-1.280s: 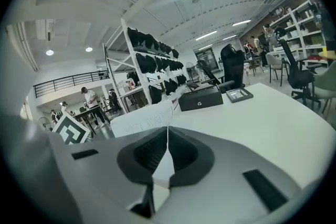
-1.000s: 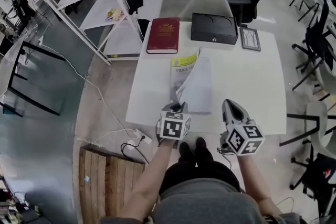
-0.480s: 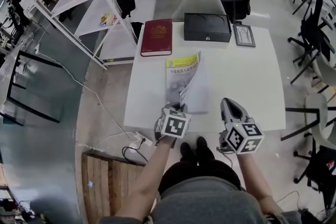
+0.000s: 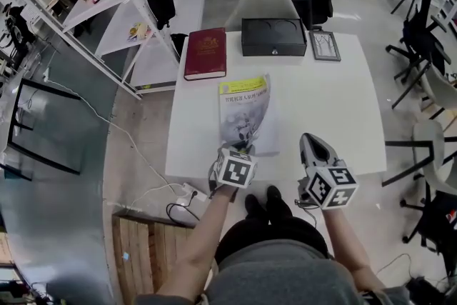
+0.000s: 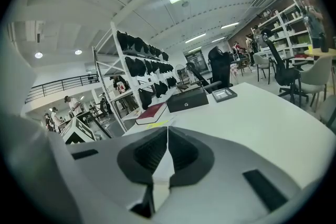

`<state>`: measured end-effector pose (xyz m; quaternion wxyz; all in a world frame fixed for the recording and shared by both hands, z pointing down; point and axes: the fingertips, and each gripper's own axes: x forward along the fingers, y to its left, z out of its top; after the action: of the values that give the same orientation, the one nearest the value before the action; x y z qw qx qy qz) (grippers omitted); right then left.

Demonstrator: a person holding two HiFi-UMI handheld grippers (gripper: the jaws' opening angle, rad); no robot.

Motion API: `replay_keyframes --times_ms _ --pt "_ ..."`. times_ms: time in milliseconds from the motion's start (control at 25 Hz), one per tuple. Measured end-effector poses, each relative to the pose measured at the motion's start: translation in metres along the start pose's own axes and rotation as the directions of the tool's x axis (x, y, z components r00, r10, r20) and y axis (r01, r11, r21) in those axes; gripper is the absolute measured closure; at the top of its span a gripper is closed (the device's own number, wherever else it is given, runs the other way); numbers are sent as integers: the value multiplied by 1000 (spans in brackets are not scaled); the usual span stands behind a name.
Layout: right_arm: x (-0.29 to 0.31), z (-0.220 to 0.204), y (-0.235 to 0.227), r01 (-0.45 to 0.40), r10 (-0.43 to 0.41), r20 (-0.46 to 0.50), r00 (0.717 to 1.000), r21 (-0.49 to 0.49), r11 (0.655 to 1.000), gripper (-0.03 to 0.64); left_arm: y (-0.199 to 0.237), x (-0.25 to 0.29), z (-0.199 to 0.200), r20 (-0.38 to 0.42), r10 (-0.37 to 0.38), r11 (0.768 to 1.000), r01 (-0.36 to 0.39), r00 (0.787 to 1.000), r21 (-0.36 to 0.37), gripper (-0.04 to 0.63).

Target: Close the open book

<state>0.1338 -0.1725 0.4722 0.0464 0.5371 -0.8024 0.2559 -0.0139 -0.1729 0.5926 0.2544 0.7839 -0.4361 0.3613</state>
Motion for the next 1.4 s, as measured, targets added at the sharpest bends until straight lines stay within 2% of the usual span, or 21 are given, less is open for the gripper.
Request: replay_keyframes --times_ms 400,680,1000,1120,1400 --pt "0 3 -2 5 -5 5 1000 2 1000 607 -6 4 -3 -14 -34 999 35 999 19 470" --pt "1 3 1 -6 6 1 1000 7 1000 607 -11 1 -3 -28 -52 996 54 998 67 434" --pt "5 2 5 -24 24 -5 1000 -2 1000 607 -18 -4 -4 -27 -108 992 109 994 58 403" --pt "6 3 8 -33 33 -6 999 -4 999 607 -17 -12 -1 8 -109 993 109 994 40 403" --pt "10 1 12 -55 54 -15 998 -9 998 607 -2 -43 32 169 -76 995 87 983 -56 405"
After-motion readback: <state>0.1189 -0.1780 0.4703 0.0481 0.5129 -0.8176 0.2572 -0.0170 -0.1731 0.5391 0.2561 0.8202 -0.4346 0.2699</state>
